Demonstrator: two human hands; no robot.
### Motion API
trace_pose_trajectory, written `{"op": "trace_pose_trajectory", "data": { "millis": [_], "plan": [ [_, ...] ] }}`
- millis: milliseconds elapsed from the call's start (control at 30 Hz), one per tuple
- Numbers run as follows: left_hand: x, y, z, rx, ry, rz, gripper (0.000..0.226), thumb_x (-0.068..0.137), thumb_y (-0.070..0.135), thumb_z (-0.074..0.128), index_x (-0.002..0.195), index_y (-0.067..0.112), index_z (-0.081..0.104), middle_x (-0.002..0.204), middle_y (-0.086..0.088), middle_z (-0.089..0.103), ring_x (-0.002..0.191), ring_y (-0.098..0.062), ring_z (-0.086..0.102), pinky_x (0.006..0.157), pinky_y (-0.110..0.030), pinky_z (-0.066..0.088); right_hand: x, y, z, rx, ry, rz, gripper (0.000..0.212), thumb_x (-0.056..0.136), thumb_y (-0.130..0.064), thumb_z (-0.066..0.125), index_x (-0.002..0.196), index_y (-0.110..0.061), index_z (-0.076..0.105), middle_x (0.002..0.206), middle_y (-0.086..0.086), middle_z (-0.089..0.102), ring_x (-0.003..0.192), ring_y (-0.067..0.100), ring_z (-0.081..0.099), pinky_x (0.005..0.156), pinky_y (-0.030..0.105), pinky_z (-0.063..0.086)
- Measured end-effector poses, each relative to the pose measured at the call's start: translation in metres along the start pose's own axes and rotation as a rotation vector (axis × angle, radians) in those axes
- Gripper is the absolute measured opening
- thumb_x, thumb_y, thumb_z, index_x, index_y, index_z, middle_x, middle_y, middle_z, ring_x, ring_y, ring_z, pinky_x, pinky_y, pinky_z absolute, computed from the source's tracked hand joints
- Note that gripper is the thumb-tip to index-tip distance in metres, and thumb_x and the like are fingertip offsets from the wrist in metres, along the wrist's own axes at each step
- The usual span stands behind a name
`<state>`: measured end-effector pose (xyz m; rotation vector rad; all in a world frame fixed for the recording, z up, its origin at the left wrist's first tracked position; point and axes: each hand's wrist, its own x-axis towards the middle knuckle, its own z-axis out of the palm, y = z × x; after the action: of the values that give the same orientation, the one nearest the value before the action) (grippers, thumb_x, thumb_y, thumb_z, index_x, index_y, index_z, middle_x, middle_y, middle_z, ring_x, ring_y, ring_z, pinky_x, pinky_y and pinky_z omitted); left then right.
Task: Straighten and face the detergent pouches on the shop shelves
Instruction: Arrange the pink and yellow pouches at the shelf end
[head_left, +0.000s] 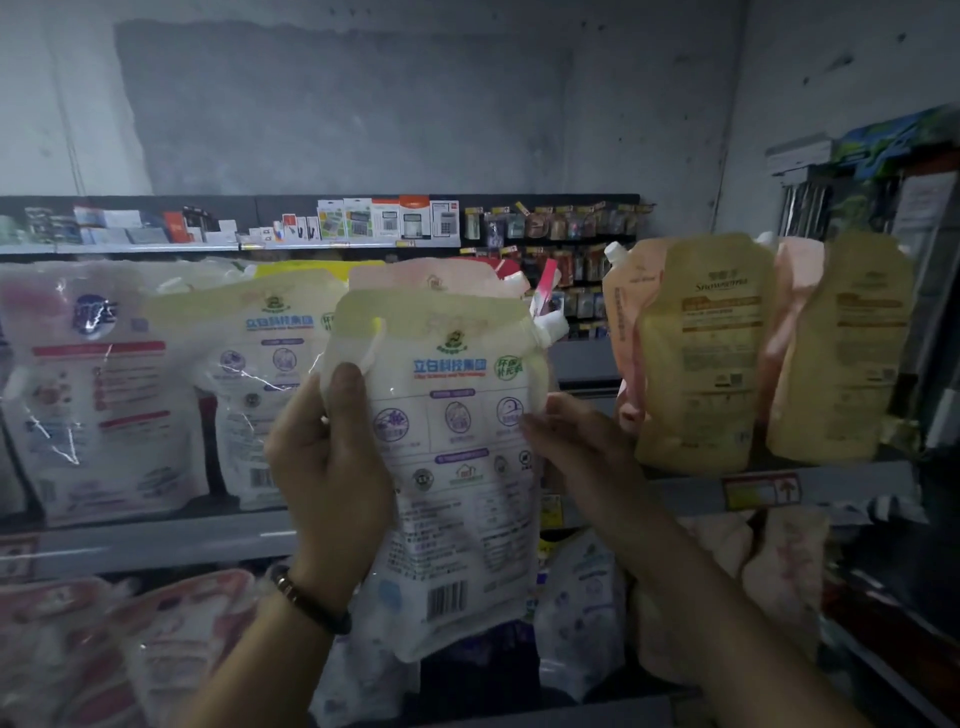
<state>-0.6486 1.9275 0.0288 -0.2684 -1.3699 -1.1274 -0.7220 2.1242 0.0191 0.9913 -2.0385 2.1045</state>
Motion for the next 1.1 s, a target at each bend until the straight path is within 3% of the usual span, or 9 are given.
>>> {"op": "trace_pose_trajectory", "data": {
  "millis": [233, 367, 467, 533, 633, 700, 867, 933, 1100],
  "plan": [
    [-0.023, -0.022, -0.031, -0.024, -0.159, -0.178, 0.042, 0.111, 0.016, 0.047, 0.069, 0.017, 0.043, 0.061, 0.015, 0.046, 0.053, -0.001, 0.041, 0.050, -0.018, 0.036, -0.016, 0.019, 0.001, -0.028, 0.102, 0.143, 0.011, 0.097, -0.016, 0.075, 0.107, -0.012, 0.075, 0.084, 0.015, 0.079, 0.056, 0.022, 0.066, 0.046, 0.027, 0.048],
    [-0.038, -0.041, -0.049, -0.012, -0.211, -0.294, 0.050, 0.108, 0.040, 0.057, 0.076, 0.001, 0.054, 0.076, -0.026, 0.053, 0.068, -0.023, 0.052, 0.058, -0.034, 0.046, -0.023, 0.038, 0.007, -0.043, 0.132, 0.185, 0.015, 0.097, -0.014, 0.075, 0.112, -0.014, 0.076, 0.085, 0.016, 0.079, 0.057, 0.027, 0.067, 0.050, 0.033, 0.055],
    [-0.047, -0.046, -0.058, 0.066, -0.219, -0.370, 0.050, 0.104, 0.037, 0.060, 0.075, -0.003, 0.061, 0.086, -0.014, 0.053, 0.079, -0.014, 0.054, 0.068, -0.024, 0.048, -0.029, 0.050, 0.010, -0.023, 0.123, 0.208, 0.013, 0.100, -0.011, 0.071, 0.112, -0.015, 0.074, 0.090, 0.011, 0.081, 0.058, 0.025, 0.071, 0.053, 0.033, 0.058],
    [-0.054, -0.048, -0.064, 0.124, -0.233, -0.441, 0.041, 0.101, 0.038, 0.064, 0.075, 0.008, 0.070, 0.086, -0.014, 0.061, 0.078, -0.012, 0.058, 0.066, -0.027, 0.050, -0.032, 0.059, 0.011, -0.009, 0.137, 0.235, 0.011, 0.100, -0.011, 0.070, 0.110, -0.016, 0.073, 0.091, 0.009, 0.082, 0.059, 0.024, 0.074, 0.053, 0.030, 0.059],
    [-0.066, -0.045, -0.071, 0.179, -0.264, -0.576, 0.031, 0.101, 0.028, 0.068, 0.073, 0.019, 0.074, 0.064, 0.011, 0.071, 0.057, 0.005, 0.060, 0.052, -0.013, 0.046, -0.034, 0.075, 0.013, -0.015, 0.162, 0.283, 0.012, 0.101, -0.009, 0.069, 0.103, -0.020, 0.073, 0.088, 0.004, 0.082, 0.059, 0.023, 0.075, 0.053, 0.028, 0.059],
    [-0.073, -0.046, -0.076, 0.258, -0.322, -0.607, 0.029, 0.102, 0.028, 0.068, 0.074, 0.021, 0.073, 0.057, 0.018, 0.069, 0.049, 0.005, 0.060, 0.048, -0.010, 0.044, -0.035, 0.089, 0.015, -0.048, 0.187, 0.298, 0.014, 0.101, -0.008, 0.069, 0.097, -0.022, 0.073, 0.083, 0.002, 0.081, 0.059, 0.024, 0.076, 0.052, 0.028, 0.059],
    [-0.087, -0.055, -0.080, 0.289, -0.357, -0.817, 0.037, 0.100, 0.040, 0.069, 0.087, 0.006, 0.076, 0.063, -0.016, 0.070, 0.057, -0.036, 0.074, 0.057, -0.045, 0.065, -0.044, 0.127, 0.012, -0.217, 0.210, 0.288, 0.020, 0.101, -0.017, 0.072, 0.086, -0.030, 0.076, 0.082, 0.008, 0.080, 0.068, 0.030, 0.078, 0.062, 0.038, 0.064],
    [-0.093, -0.062, -0.078, 0.222, -0.334, -0.914, 0.034, 0.102, 0.034, 0.068, 0.095, 0.001, 0.075, 0.069, -0.027, 0.068, 0.066, -0.046, 0.074, 0.059, -0.046, 0.066, -0.048, 0.137, 0.011, -0.355, 0.226, 0.284, 0.017, 0.100, -0.021, 0.073, 0.084, -0.028, 0.075, 0.077, 0.003, 0.076, 0.066, 0.022, 0.077, 0.061, 0.037, 0.064],
    [-0.110, -0.088, -0.081, 0.194, -0.348, -1.029, 0.026, 0.105, 0.031, 0.065, 0.101, 0.007, 0.076, 0.076, -0.023, 0.076, 0.070, -0.036, 0.077, 0.054, -0.027, 0.058, -0.055, 0.158, 0.010, -0.574, 0.199, 0.314, 0.033, 0.103, -0.033, 0.068, 0.071, -0.026, 0.067, 0.063, -0.006, 0.072, 0.056, 0.012, 0.072, 0.064, 0.039, 0.061]
  ]
}}
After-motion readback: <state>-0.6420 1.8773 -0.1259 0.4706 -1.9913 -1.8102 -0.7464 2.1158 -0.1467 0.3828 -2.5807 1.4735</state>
